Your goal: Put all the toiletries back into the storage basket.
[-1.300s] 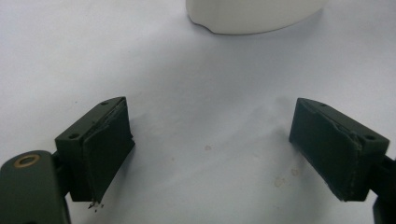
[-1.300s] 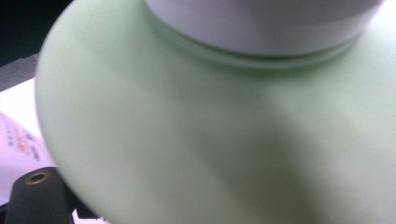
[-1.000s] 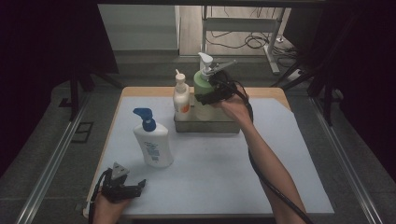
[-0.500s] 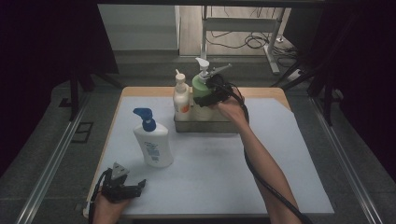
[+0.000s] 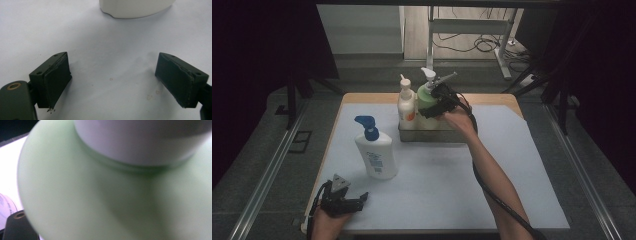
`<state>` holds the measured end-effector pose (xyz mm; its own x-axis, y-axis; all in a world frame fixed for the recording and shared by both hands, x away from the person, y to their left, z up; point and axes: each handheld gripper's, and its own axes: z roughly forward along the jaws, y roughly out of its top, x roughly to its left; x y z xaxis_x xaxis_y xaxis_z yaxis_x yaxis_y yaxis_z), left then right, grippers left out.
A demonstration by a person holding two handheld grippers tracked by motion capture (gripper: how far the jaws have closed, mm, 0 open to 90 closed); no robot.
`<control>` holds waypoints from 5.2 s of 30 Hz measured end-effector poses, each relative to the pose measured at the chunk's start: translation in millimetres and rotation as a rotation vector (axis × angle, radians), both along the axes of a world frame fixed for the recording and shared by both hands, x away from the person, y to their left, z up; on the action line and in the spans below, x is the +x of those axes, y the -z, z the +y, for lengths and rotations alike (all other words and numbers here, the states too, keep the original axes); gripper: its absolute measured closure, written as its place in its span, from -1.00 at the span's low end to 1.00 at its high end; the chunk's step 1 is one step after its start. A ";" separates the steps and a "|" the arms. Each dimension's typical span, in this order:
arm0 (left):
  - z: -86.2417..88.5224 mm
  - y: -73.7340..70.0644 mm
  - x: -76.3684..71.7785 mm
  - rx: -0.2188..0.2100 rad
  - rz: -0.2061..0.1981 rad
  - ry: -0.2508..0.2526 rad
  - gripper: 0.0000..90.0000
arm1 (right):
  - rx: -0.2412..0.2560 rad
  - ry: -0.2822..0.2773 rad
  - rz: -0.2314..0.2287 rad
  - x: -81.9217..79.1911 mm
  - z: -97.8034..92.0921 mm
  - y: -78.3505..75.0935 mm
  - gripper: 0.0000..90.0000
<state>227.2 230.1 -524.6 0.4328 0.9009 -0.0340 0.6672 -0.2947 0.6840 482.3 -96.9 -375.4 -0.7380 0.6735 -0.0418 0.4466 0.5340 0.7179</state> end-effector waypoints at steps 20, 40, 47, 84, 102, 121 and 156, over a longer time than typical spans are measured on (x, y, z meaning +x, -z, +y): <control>0.0 0.0 0.0 -0.001 0.000 0.000 -0.73 | -0.034 -0.003 0.044 4.1 2.1 24.1 -0.73; -0.1 0.0 -0.1 0.001 0.000 0.001 -0.73 | 0.026 -0.008 0.048 9.0 -6.7 34.1 -0.78; -0.4 0.2 -0.2 -0.002 0.000 -0.001 -0.73 | 0.039 -0.018 0.038 0.7 -13.2 27.6 -0.86; -0.5 0.1 -0.4 -0.001 0.001 -0.001 -0.73 | 0.053 0.119 0.070 -11.8 -69.6 51.2 0.89; -0.4 0.1 -0.3 -0.001 0.001 -0.001 -0.73 | 0.035 0.155 0.131 14.6 -52.8 70.4 0.96; -0.2 0.0 -0.1 0.002 0.000 0.000 -0.73 | 0.038 0.146 0.183 17.3 -41.5 75.4 0.98; -0.5 0.0 -0.2 0.000 0.002 -0.001 -0.73 | 0.060 0.126 0.106 -7.3 -63.5 60.4 0.57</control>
